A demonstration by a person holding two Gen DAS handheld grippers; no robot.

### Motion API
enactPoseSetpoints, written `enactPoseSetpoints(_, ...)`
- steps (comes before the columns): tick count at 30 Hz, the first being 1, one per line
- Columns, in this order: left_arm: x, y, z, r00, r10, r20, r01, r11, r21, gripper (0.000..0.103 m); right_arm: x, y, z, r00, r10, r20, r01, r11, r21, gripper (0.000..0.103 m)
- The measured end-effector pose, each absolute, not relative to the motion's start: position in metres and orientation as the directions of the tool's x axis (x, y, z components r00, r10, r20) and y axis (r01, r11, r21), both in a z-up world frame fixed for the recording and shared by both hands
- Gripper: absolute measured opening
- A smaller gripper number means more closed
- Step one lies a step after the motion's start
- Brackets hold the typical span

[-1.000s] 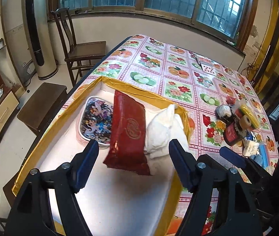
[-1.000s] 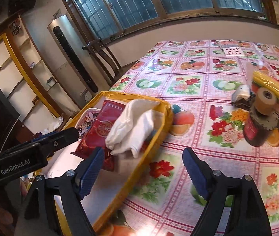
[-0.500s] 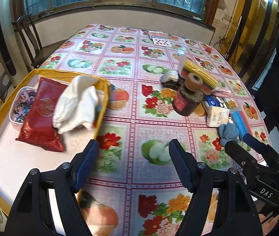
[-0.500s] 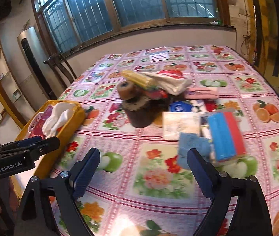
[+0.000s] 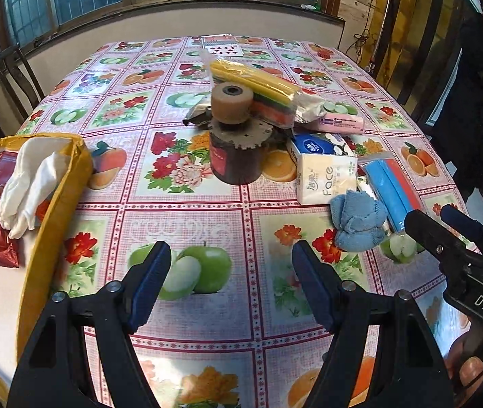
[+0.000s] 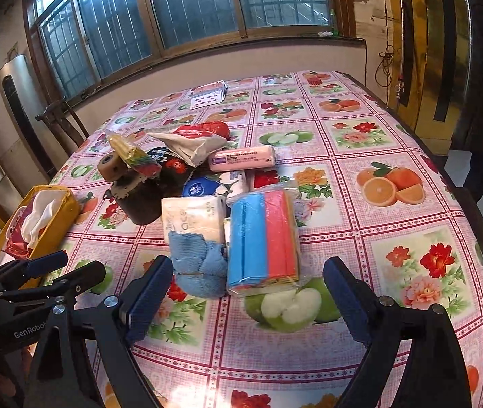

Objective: Organize soft objects
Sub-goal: 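Move both tools back toward the remaining items on the table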

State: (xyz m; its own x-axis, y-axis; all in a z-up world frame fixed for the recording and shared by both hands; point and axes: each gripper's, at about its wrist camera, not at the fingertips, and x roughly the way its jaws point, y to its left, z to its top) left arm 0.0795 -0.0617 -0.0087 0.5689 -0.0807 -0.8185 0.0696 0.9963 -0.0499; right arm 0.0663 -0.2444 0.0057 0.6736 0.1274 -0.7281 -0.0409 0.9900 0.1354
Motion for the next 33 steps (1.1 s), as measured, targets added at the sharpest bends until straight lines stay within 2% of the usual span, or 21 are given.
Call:
enactPoseSetpoints(15, 0.105, -0.107, -0.024, 0.543, -0.118, -0.831, 0.088, 0.993, -0.083, 0.073, 0.095, -0.271, -0.008, 0.642, 0.092, -0.762, -0.005, 0.993, 0.116, 0.092)
enactPoseSetpoints(20, 0.116, -0.104, -0.029, 0.520, -0.137, -0.843, 0.075, 0.991, -0.114, 0.073, 0.110, -0.273, -0.012, 0.609, 0.123, -0.783, -0.016, 0.990, 0.144, 0.092)
enactPoseSetpoints(27, 0.114, -0.111, -0.034, 0.480, -0.161, -0.862, 0.134, 0.985, -0.109, 0.073, 0.124, -0.272, -0.016, 0.558, 0.166, -0.813, -0.032, 0.983, 0.179, 0.092)
enactPoseSetpoints(33, 0.105, -0.114, -0.026, 0.477, -0.205, -0.855, 0.160, 0.976, -0.144, 0.073, 0.130, -0.264, -0.017, 0.525, 0.147, -0.838, -0.057, 0.989, 0.137, 0.092)
